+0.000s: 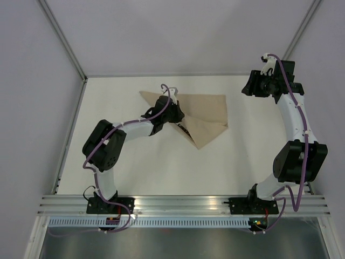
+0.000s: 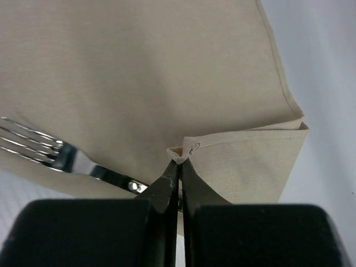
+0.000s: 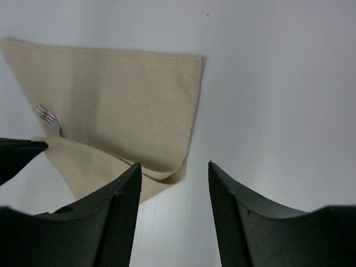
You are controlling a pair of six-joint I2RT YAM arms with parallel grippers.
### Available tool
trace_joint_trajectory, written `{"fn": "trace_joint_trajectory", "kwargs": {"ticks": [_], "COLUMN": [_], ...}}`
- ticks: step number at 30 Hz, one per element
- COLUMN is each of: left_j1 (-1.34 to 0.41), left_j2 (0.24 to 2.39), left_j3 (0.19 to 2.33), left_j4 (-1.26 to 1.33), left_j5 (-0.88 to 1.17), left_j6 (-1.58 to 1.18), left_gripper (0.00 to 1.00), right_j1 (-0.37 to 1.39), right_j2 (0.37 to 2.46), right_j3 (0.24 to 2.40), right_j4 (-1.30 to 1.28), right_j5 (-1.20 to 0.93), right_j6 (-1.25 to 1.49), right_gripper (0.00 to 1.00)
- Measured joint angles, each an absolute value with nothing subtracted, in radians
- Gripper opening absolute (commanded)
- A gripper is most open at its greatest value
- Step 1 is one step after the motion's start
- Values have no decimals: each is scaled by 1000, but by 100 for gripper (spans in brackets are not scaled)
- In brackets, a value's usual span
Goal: Fold the napkin, place the utensils inside, and roll it up
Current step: Fold the napkin
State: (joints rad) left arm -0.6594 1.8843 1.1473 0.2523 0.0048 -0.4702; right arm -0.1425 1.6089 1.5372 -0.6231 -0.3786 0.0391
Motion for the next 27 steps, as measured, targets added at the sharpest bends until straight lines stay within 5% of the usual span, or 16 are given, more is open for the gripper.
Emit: {"fn": "trace_joint_trajectory", "kwargs": {"ticks": [27], "left_j1": [-414], "left_j2": [1926], "left_j3": [1153], "left_j4": [210], "left_j5": [196], "left_j6": [-543], "left_gripper": [2], "right_j1": [-142], "right_j2": [1613], "right_j3": [1526], "right_j4": [-598], "right_j5": [-415], "right_j6": [41], "right_gripper": [56]}}
